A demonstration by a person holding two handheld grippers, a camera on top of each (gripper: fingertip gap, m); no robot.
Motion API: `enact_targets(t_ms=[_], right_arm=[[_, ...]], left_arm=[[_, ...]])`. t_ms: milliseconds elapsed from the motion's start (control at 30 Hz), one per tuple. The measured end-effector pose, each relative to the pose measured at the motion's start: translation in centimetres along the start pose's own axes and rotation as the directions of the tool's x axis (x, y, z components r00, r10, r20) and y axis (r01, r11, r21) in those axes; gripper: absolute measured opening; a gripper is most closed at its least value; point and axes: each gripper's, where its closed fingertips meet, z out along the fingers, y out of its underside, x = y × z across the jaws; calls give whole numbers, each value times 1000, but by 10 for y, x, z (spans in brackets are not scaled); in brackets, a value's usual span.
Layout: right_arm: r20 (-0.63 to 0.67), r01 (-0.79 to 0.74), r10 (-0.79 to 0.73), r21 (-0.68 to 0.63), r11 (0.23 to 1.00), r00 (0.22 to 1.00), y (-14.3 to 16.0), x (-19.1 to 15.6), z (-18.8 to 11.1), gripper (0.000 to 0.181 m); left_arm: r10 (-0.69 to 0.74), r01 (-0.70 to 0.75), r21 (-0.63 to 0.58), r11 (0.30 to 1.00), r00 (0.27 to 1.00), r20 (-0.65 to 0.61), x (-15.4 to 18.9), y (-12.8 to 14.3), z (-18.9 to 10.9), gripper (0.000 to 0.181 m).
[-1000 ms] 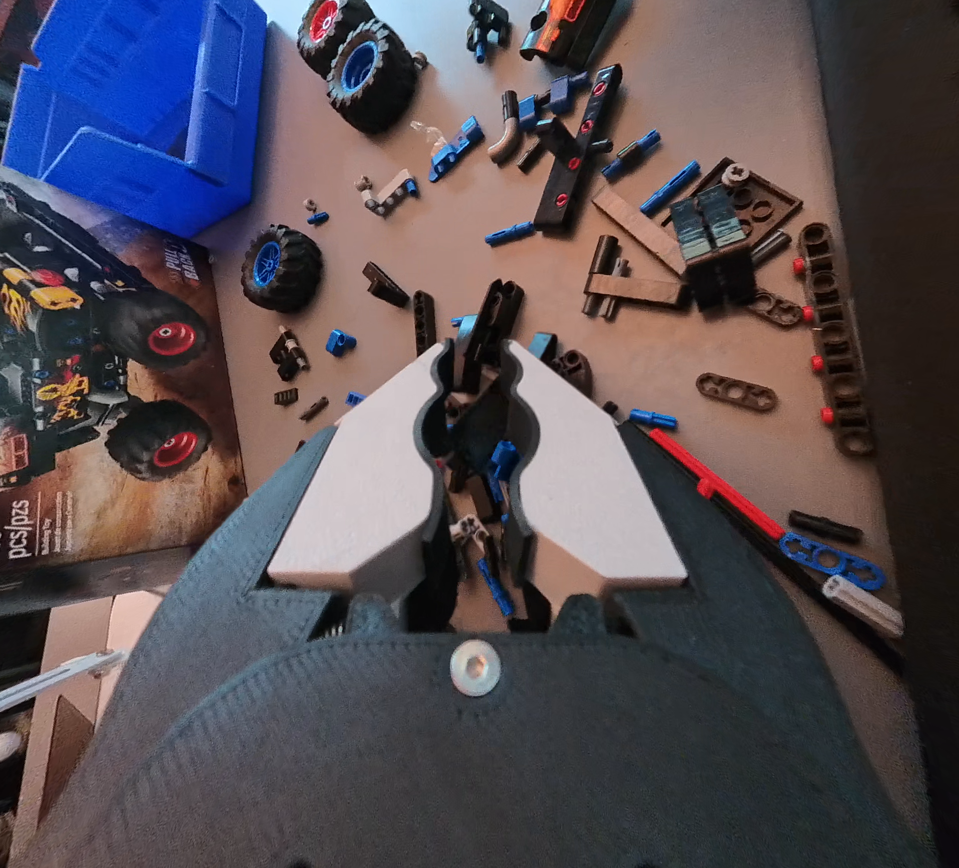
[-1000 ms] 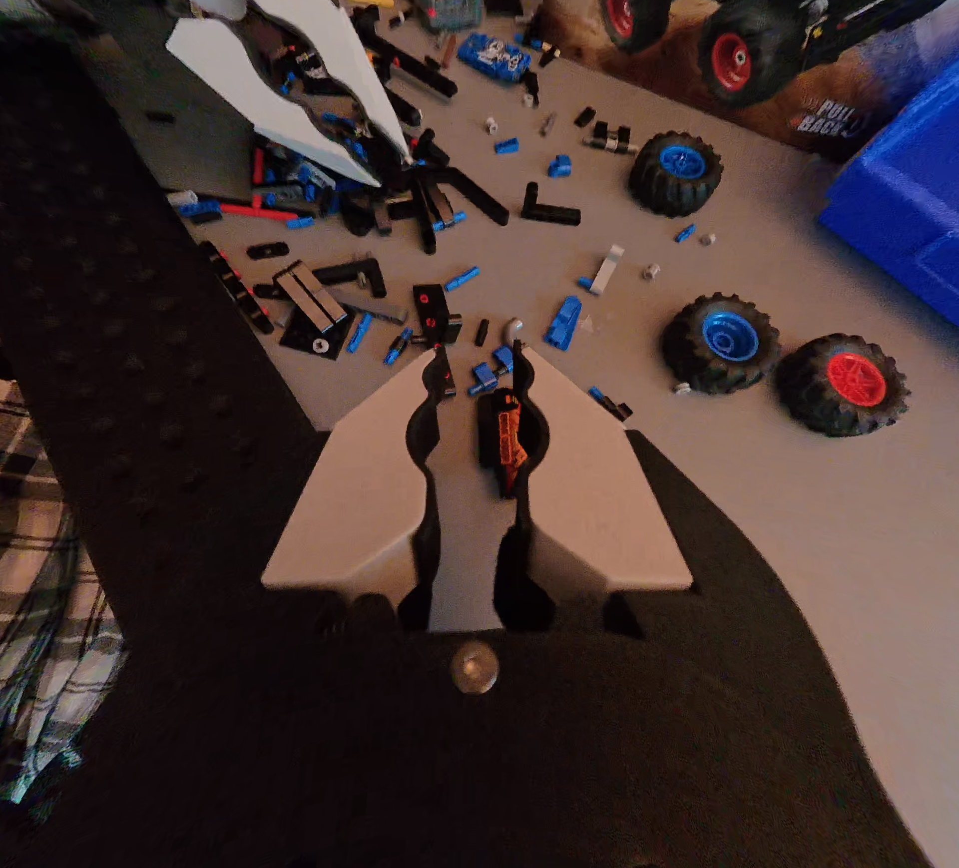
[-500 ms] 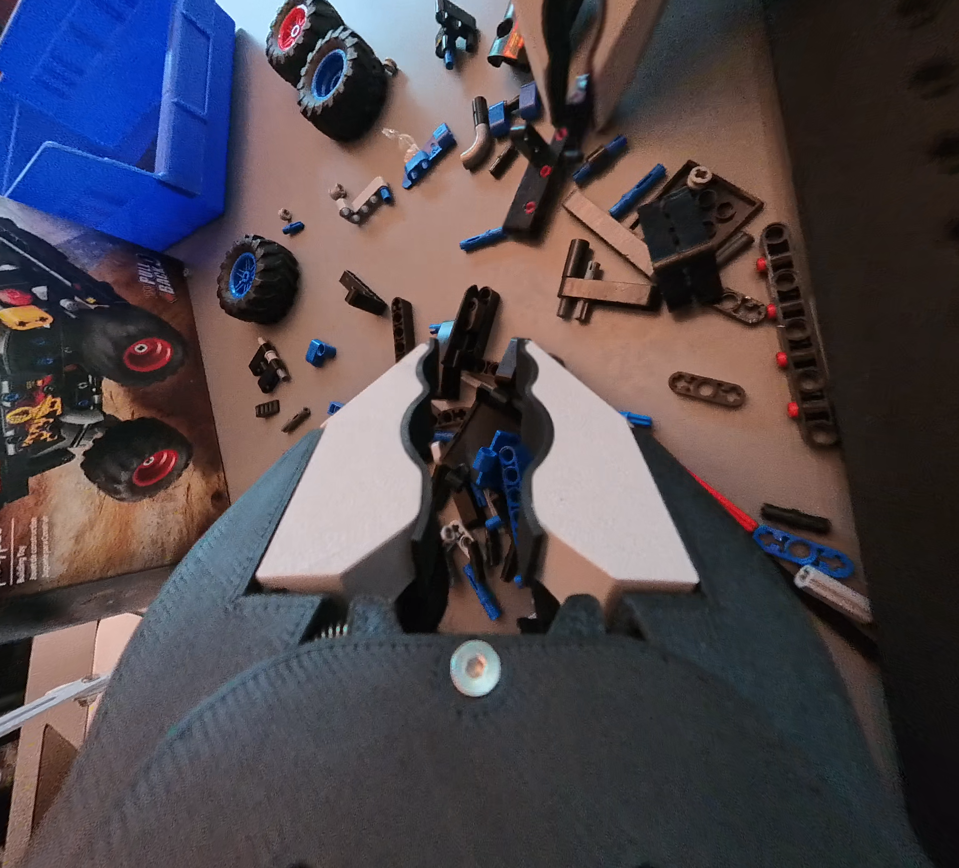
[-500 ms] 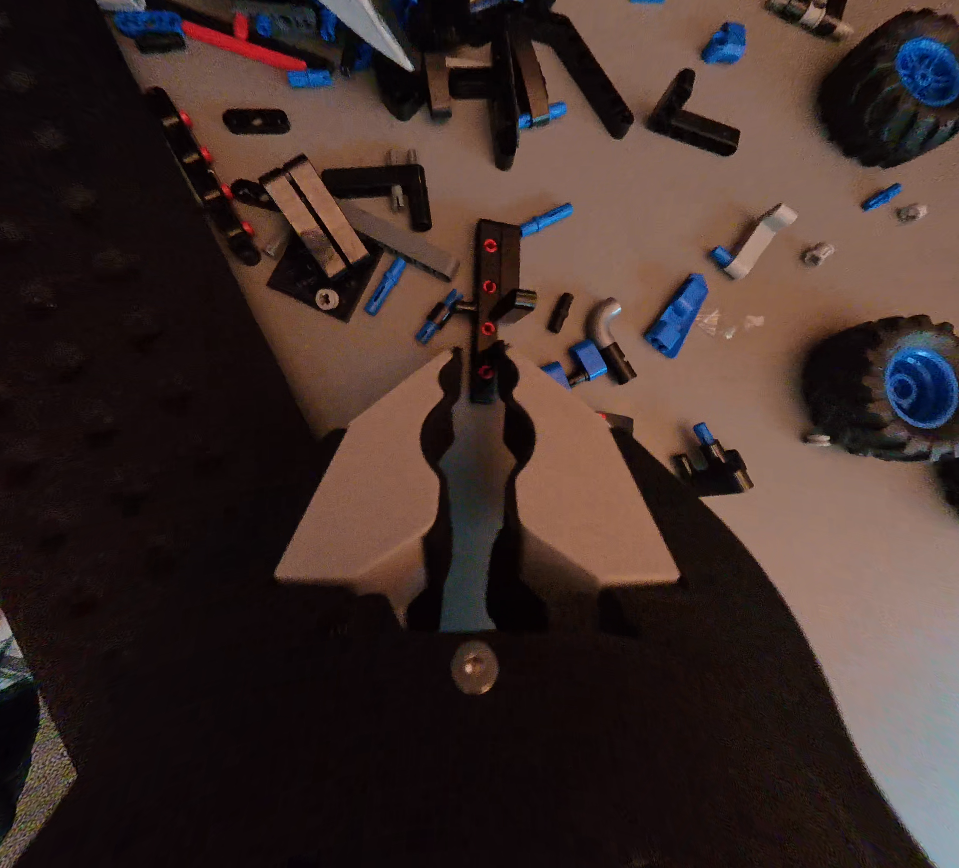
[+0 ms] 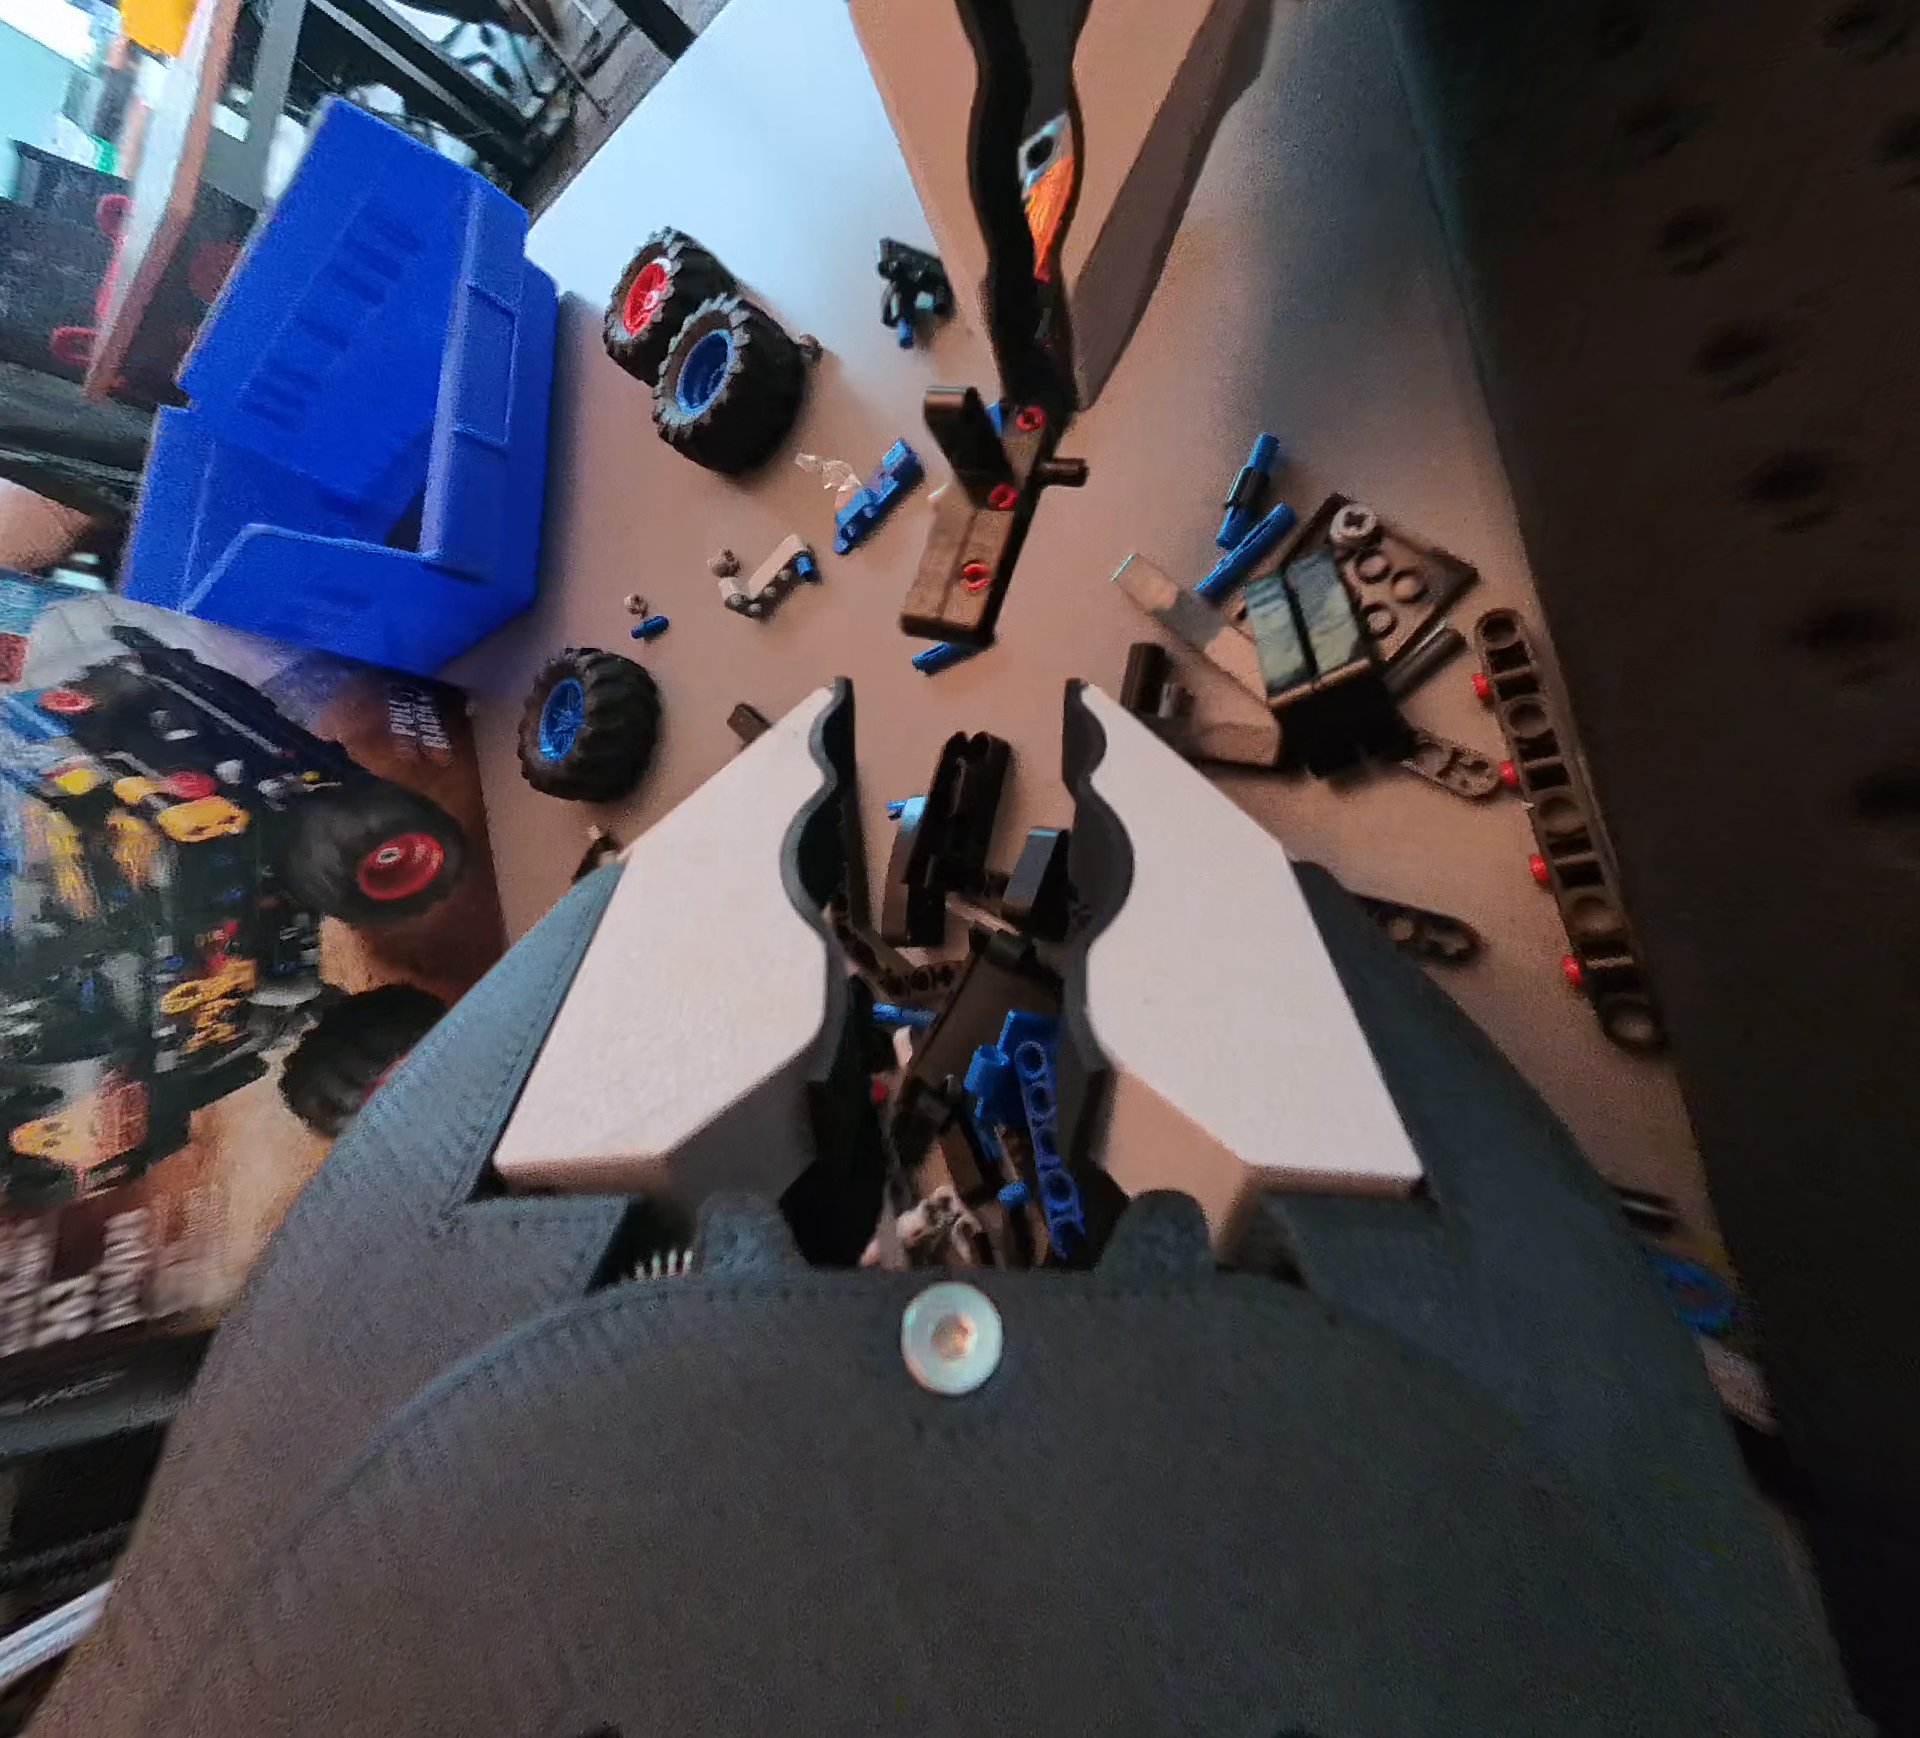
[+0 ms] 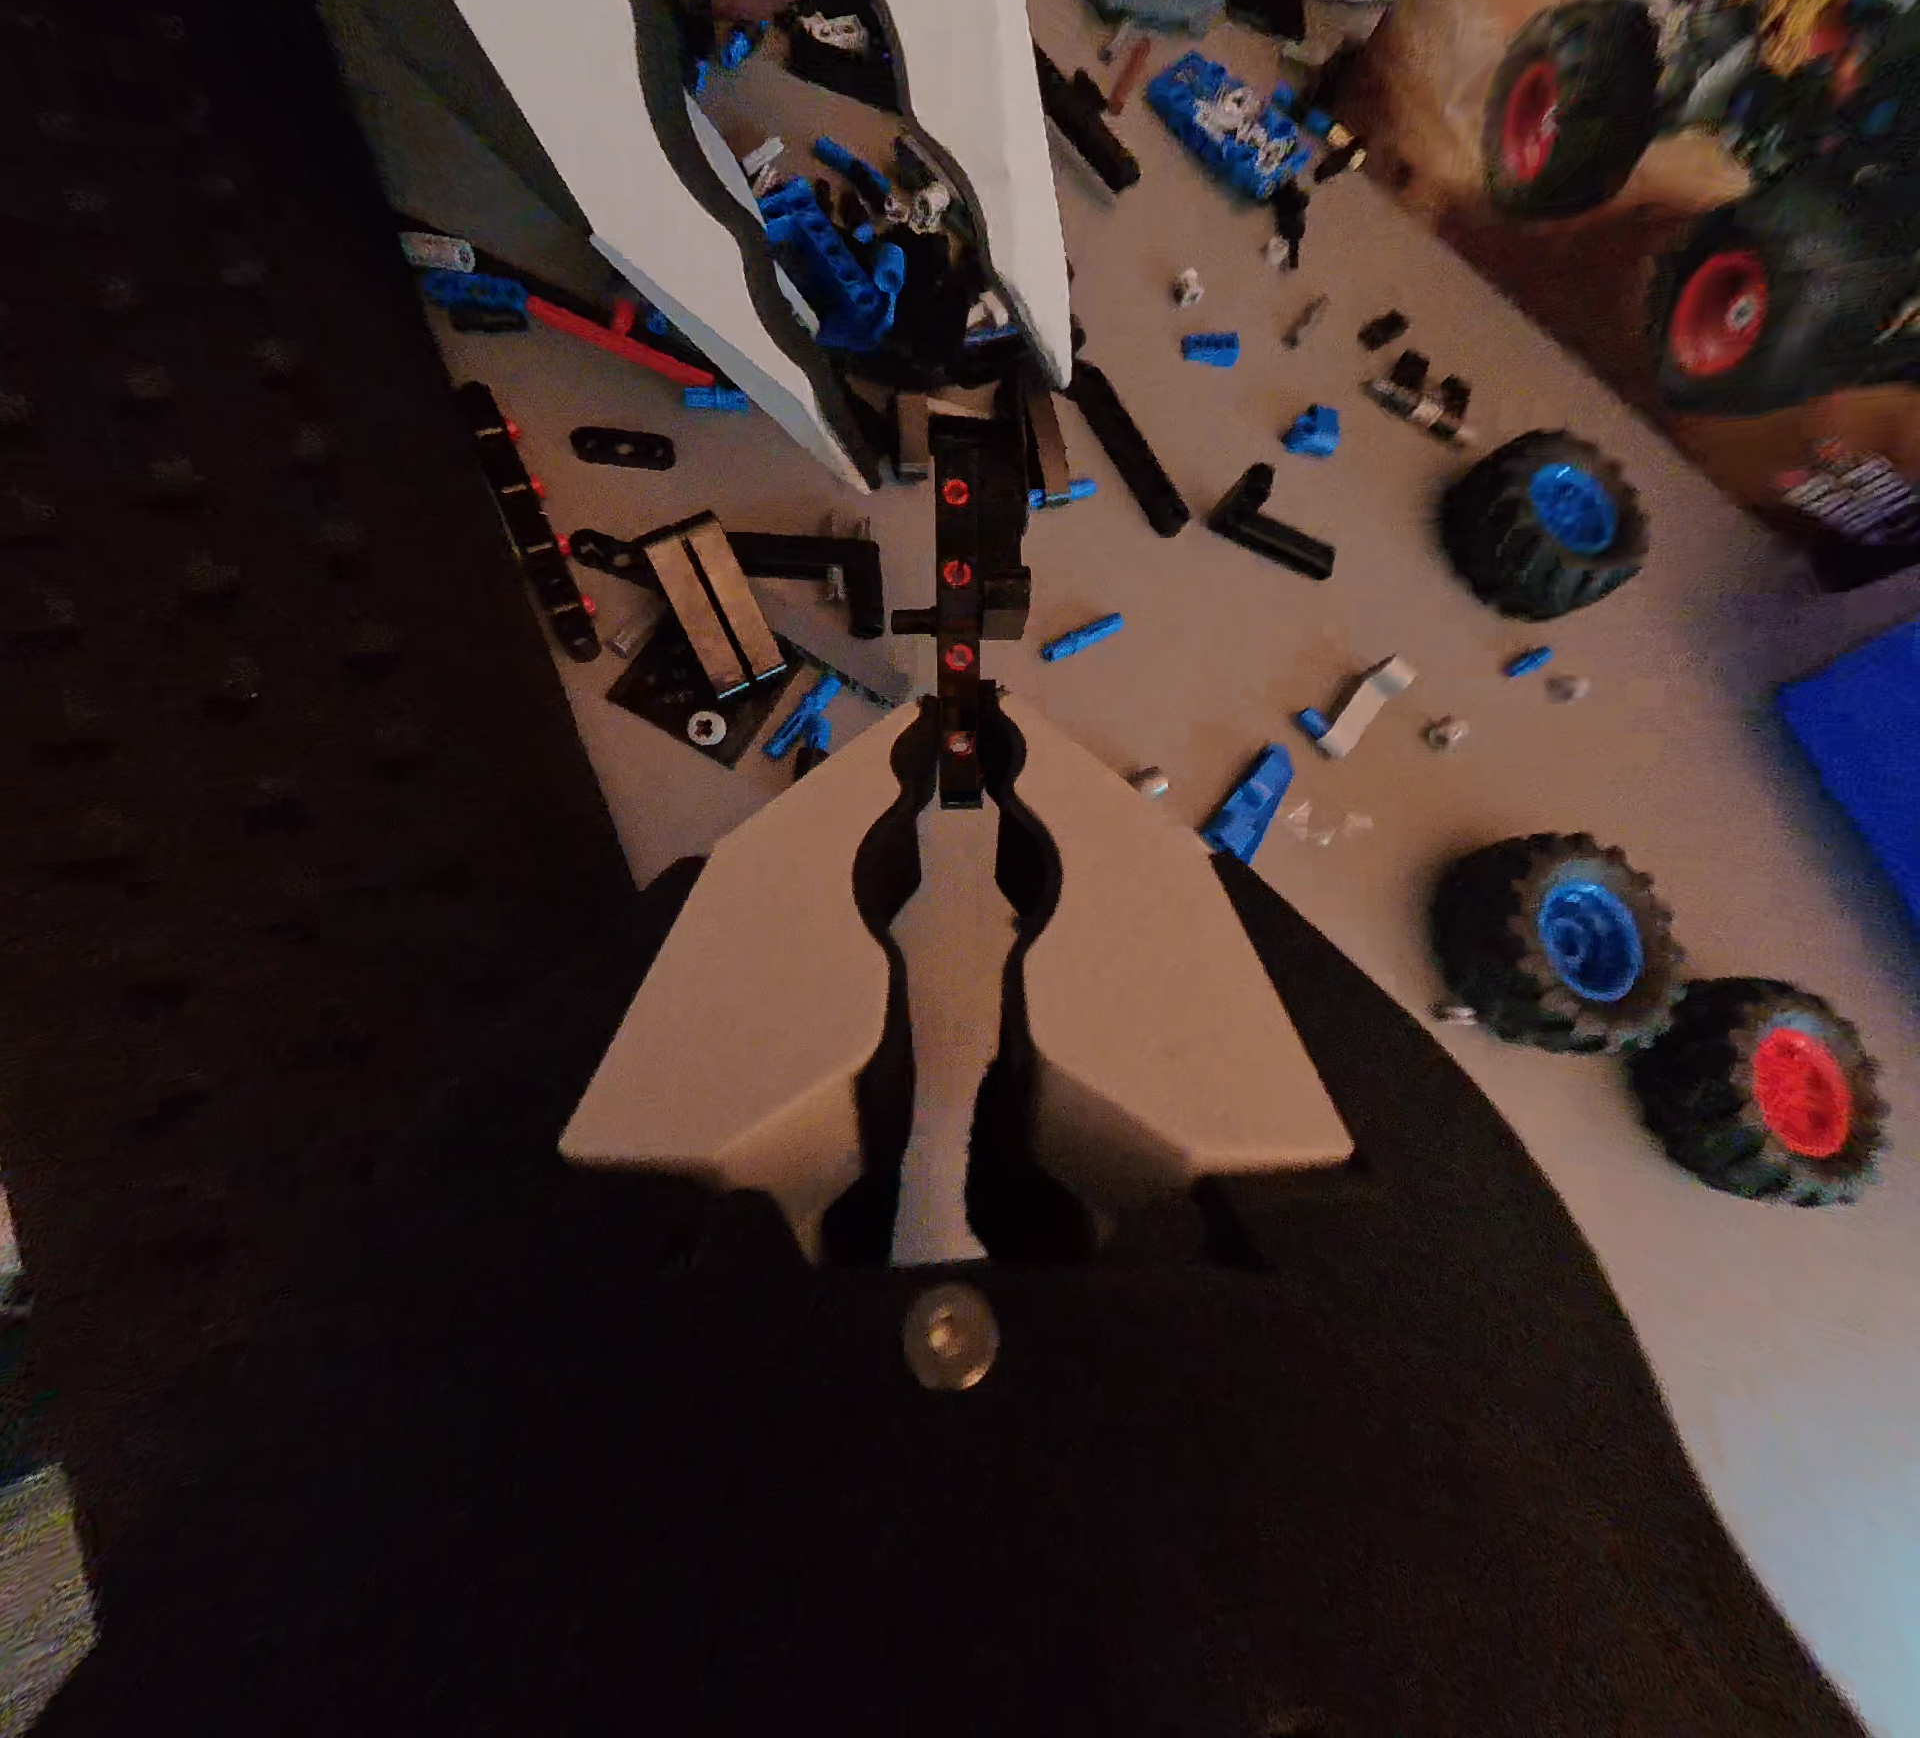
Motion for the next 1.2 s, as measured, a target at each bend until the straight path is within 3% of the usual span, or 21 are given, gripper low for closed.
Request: enact_targets(t_ms=[100, 233, 300, 400, 467, 533, 600, 700, 800, 933, 1133, 1200], right_arm=[[-120, 230, -229, 0, 973, 966, -15, -2, -7, 5], [-236, 502, -511, -102, 859, 826, -27, -7, -9, 5], [-260, 574, -584, -121, 810, 769, -33, -11, -10, 5], [-274, 635, -656, -171, 753, 703, -34, -13, -10, 6], [-282, 614, -626, -140, 777, 727, -37, -12, -11, 6], [-300, 513, -510, -73, 855, 806, -39, -4, -14, 16], [-243, 330, -308, 51, 943, 920, -42, -3, -16, 26], [-113, 117, -92, 239, 964, 989, -56, -10, -20, 18], [-79, 124, -110, 216, 968, 991, -52, -17, -14, 8], [-146, 191, -163, 203, 960, 976, -54, -22, -15, 7], [-230, 324, -297, 89, 942, 927, -46, -30, -13, 7], [-212, 294, -261, 140, 945, 942, -48, -33, -15, 7]], left_arm=[[-154, 163, 84, 983, 983, -104, 2, -14, -3, 36], [-372, 444, 173, 879, 866, -334, 0, -37, -20, 28], [-374, 459, 172, 872, 850, -372, 4, -38, -22, 12], [-364, 446, 163, 880, 853, -373, 8, -37, -22, 7], [-357, 440, 180, 880, 861, -361, 5, -39, -25, 7], [-356, 443, 239, 864, 874, -332, -2, -45, -29, 6], [-323, 406, 307, 861, 902, -288, -7, -54, -35, 5], [-245, 320, 363, 875, 940, -238, -4, -63, -39, 6], [-149, 206, 359, 910, 972, -181, 4, -63, -36, 5], [-87, 137, 337, 931, 984, -158, 12, -64, -35, 12], [41, -9, 315, 949, 995, -94, 25, -64, -35, 6], [9, 23, 345, 938, 996, -90, 25, -70, -40, 5]])
